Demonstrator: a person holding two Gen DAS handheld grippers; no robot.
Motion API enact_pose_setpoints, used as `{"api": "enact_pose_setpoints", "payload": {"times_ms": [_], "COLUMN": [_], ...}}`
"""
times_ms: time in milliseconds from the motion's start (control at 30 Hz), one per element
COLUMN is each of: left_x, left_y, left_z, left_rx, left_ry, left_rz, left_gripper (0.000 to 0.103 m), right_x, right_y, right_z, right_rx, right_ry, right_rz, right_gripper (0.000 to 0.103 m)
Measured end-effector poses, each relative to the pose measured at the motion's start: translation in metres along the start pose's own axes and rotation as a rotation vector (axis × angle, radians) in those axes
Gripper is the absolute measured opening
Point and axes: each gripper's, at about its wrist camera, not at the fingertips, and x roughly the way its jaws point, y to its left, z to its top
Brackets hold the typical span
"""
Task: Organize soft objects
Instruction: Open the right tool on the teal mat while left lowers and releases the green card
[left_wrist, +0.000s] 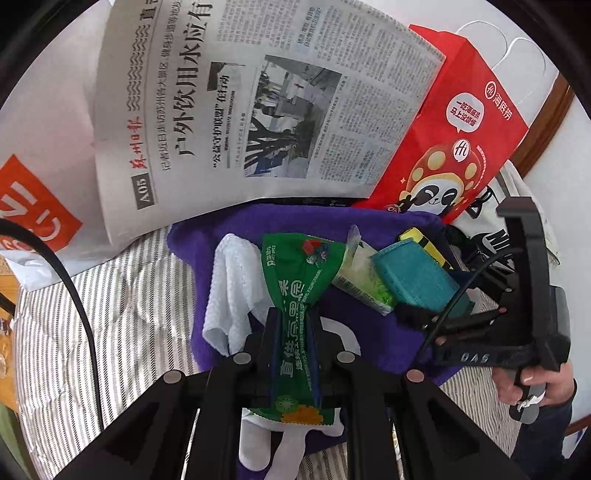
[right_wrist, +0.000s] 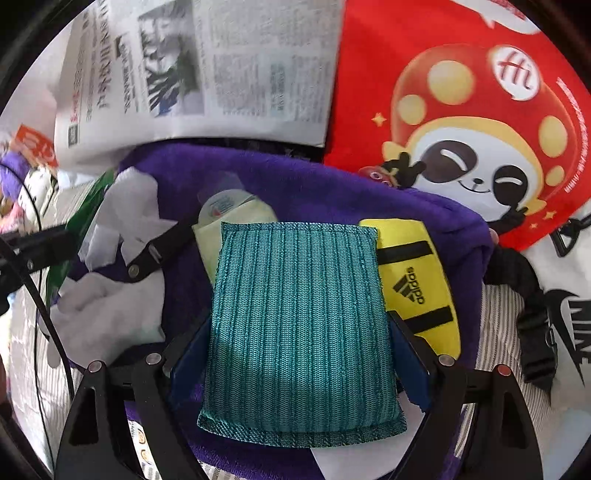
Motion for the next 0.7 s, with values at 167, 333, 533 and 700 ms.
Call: {"api": "enact_pose_setpoints", "payload": {"times_ms": [167, 333, 533, 700], "left_x": [0.011, 0.022, 0.030, 0.040], "left_y": [-0.006, -0.005, -0.009, -0.013], "left_z": [0.002, 0.006, 0.011, 0.019], "left_rx": [0.012, 0.010, 0.028, 0.033], "left_ry": [0.011, 0.032, 0.049, 0.064], "left_rz": [0.000, -0.003, 0.007, 0.002], "left_gripper": [0.013, 0.013, 0.013, 0.013], "right_x": [0.004, 0.005, 0.003, -0.007], "right_y": [0.007, 0.011, 0.011, -0.002], "right_z": [-0.002, -0.005, -0.016, -0.016], "right_rx": [-0.021, -0.055, -0.047, 0.000], "right_ry": [-0.010, -0.021, -0.026, -0.044], "right_rz": [0.001, -0.005, 0.019, 0.087], "right_gripper": [0.088, 0.089, 0.089, 0.094]}}
